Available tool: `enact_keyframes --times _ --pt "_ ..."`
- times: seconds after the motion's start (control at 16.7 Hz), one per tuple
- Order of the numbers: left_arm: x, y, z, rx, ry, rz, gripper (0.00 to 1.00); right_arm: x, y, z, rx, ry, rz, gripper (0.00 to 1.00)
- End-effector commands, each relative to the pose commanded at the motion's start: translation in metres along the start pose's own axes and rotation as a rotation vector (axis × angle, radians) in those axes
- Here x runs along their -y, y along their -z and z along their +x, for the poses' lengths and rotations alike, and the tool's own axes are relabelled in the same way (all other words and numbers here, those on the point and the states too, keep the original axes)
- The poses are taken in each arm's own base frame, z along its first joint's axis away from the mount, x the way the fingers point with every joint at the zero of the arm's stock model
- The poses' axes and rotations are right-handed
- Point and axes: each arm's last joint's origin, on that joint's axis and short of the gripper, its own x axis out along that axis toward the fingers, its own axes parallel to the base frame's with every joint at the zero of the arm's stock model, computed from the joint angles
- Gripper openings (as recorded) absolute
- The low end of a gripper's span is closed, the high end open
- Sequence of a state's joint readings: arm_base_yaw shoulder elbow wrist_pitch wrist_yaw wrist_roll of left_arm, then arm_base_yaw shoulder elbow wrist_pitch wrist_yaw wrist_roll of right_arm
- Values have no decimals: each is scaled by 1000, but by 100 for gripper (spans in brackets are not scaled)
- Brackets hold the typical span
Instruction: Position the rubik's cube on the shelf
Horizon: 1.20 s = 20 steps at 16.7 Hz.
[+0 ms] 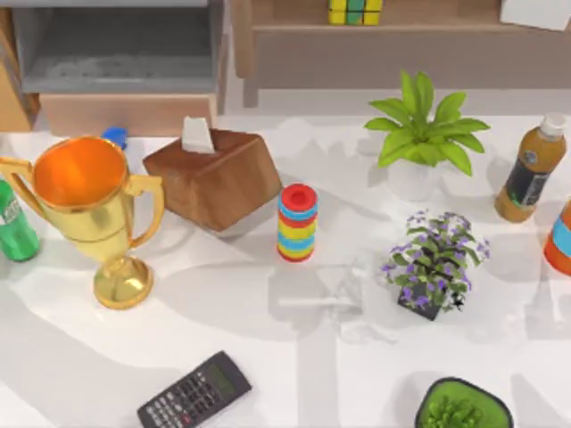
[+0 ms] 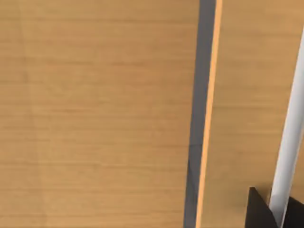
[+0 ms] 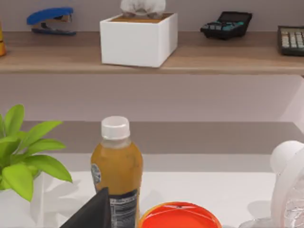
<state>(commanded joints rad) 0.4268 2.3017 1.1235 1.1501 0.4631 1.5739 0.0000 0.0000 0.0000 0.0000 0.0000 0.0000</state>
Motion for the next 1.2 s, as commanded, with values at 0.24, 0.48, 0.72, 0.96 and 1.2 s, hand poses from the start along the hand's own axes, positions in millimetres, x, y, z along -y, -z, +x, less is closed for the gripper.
enact_keyframes --times 0.24,0.48,0.72,0.96,1.2 --pt "-2 -1 27 0 0 -1 0 0 0 0 0 0 0 100" --pt "0 -3 29 0 6 -4 0 0 0 0 0 0 0 100" --pt "0 -3 29 0 6 -4 30 0 0 0 0 0 0 100" --pt "0 -3 29 0 6 -4 60 0 0 0 0 0 0 100" --pt "0 -3 29 0 6 -4 90 0 0 0 0 0 0 100"
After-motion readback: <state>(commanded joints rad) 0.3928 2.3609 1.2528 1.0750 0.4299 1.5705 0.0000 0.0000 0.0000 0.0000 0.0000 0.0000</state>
